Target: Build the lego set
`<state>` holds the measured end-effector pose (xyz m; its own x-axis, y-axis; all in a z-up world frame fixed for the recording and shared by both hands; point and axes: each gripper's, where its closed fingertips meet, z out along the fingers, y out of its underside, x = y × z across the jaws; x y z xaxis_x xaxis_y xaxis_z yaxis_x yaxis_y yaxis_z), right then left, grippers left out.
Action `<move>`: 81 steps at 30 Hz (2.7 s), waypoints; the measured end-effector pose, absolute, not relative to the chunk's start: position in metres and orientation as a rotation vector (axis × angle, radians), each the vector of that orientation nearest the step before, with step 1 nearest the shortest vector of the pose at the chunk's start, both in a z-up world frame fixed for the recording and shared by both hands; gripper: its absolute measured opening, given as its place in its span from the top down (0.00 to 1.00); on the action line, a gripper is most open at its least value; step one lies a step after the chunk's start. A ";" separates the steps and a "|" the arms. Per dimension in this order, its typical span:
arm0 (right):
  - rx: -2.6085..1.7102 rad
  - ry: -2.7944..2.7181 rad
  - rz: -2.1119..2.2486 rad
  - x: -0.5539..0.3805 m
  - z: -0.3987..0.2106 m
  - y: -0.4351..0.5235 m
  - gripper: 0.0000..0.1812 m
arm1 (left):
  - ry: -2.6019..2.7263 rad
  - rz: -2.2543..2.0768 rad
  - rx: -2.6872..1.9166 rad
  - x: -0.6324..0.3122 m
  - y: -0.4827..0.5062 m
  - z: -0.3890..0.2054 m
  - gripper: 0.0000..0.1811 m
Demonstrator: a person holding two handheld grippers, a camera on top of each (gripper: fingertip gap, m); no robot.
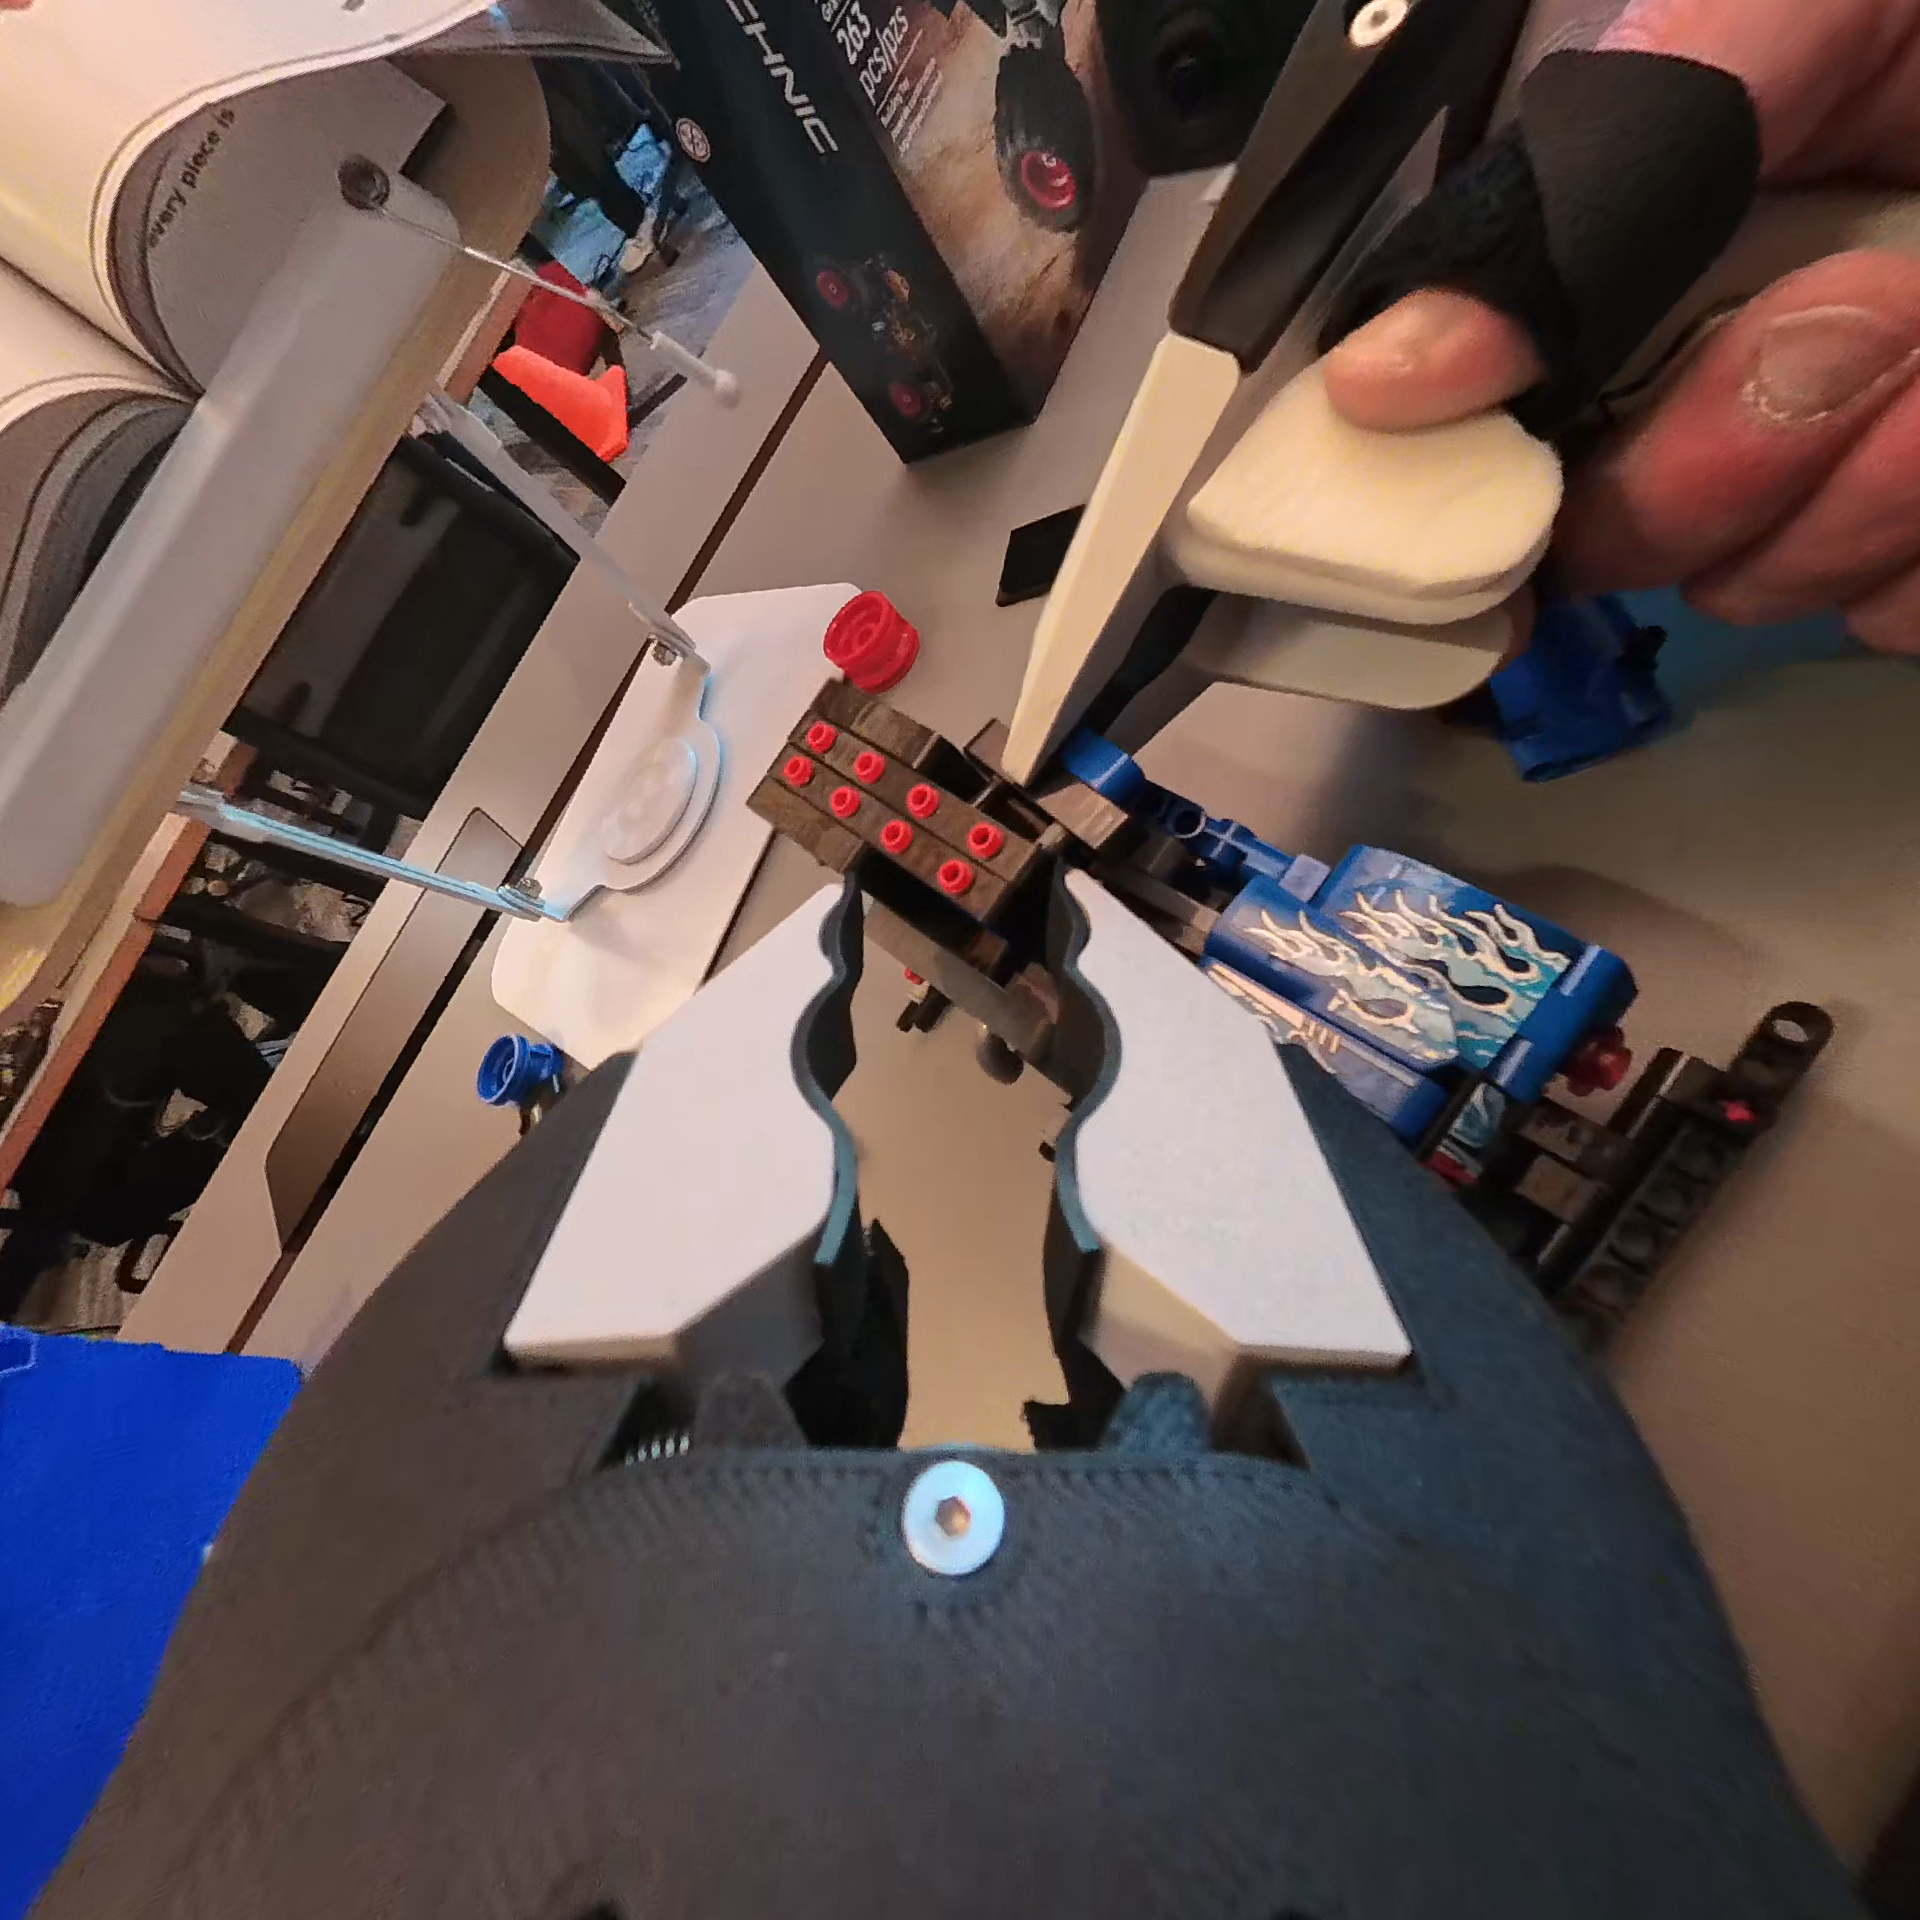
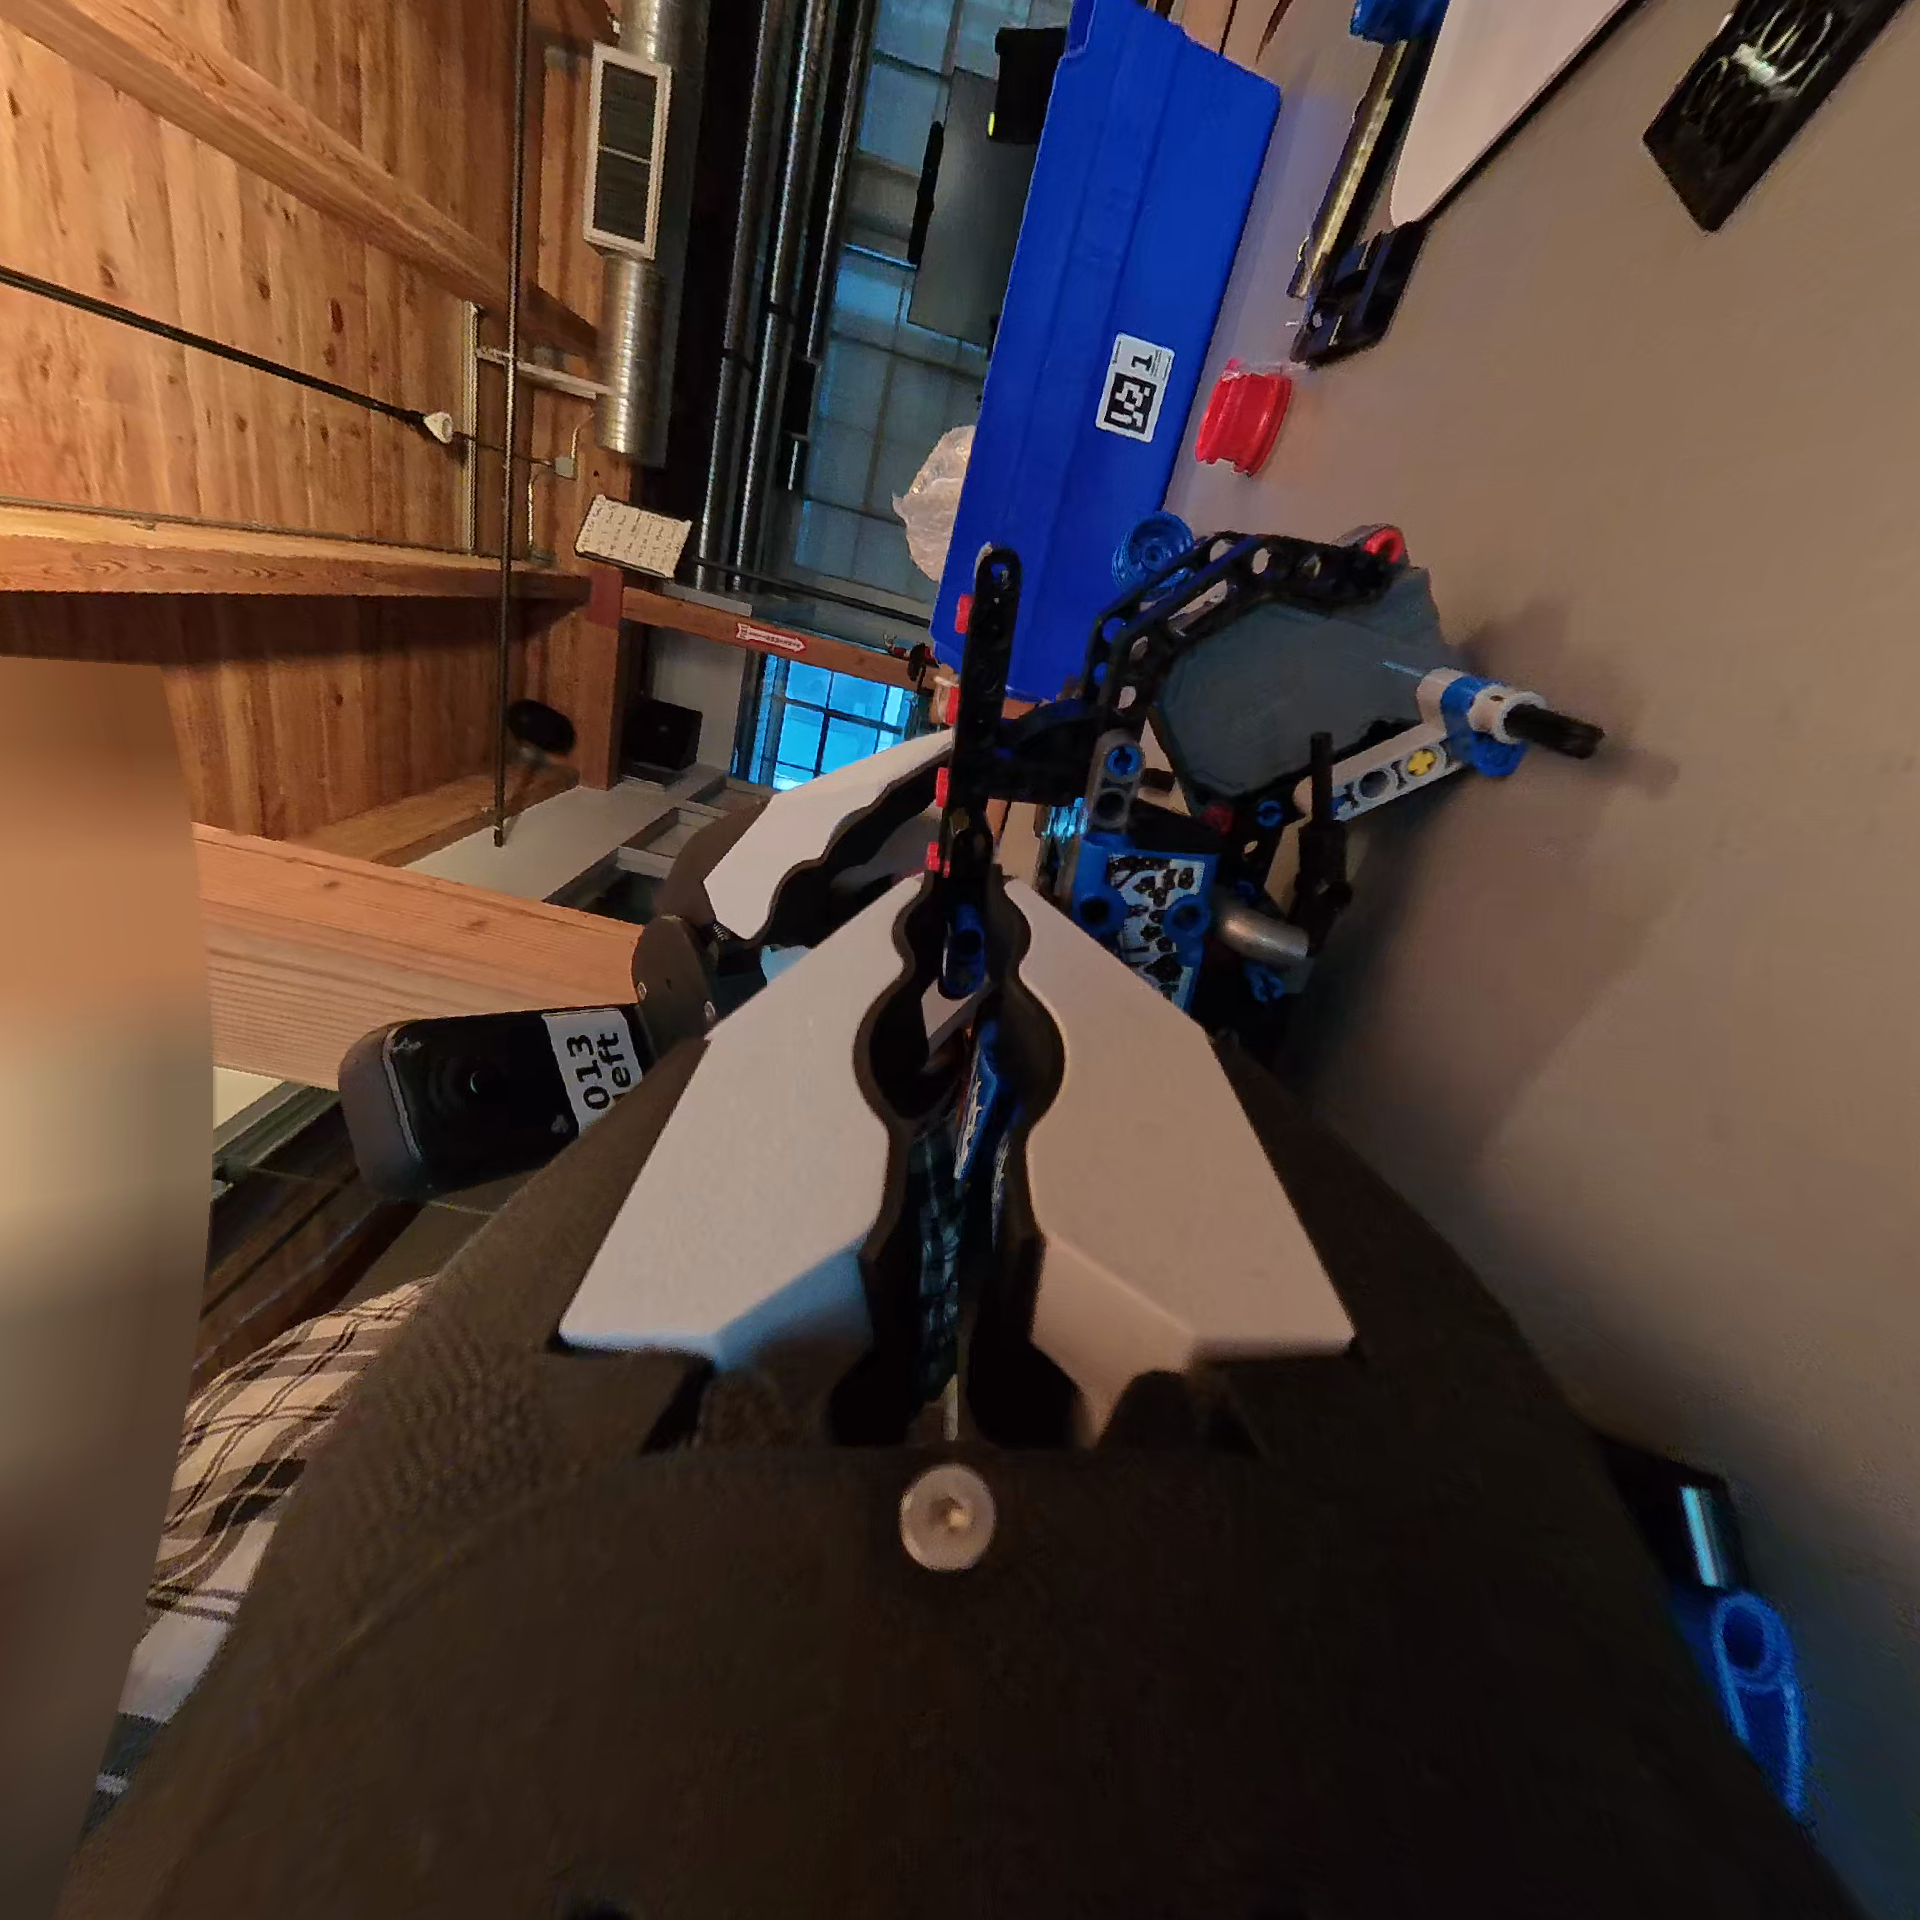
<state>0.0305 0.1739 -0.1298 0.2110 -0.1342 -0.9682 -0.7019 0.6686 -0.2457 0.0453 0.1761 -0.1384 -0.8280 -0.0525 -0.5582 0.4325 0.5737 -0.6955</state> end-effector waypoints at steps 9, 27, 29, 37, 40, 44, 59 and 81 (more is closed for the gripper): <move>-0.880 1.324 0.443 0.029 -0.130 0.174 0.97 | 2.256 -1.203 0.326 0.044 0.175 -0.138 0.82; -1.001 1.290 0.405 0.026 -0.131 0.171 0.97 | 2.229 -1.195 0.349 0.042 0.172 -0.138 0.82; -1.069 1.295 0.367 0.026 -0.131 0.172 0.97 | 2.227 -1.197 0.353 0.042 0.173 -0.138 0.82; -1.262 1.296 0.286 0.022 -0.132 0.173 0.96 | 2.209 -1.179 0.383 0.040 0.171 -0.138 0.83; -1.302 1.288 0.316 0.021 -0.133 0.173 0.96 | 2.203 -1.172 0.392 0.040 0.171 -0.138 0.83; -1.409 1.258 0.308 0.021 -0.132 0.175 0.96 | 2.196 -1.167 0.422 0.035 0.169 -0.139 0.83; -1.248 1.168 0.450 0.010 -0.131 0.178 0.95 | 2.258 -1.229 0.408 0.034 0.171 -0.139 0.83; -1.192 1.185 0.356 0.010 -0.131 0.163 0.91 | 2.329 -1.351 0.383 0.033 0.178 -0.130 0.85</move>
<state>0.0103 0.1626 -0.1312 0.4049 -0.3437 -0.8473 -0.7540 0.3987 -0.5220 0.0335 0.1780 -0.1303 -0.8744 0.0275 -0.4844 0.4341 0.4903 -0.7557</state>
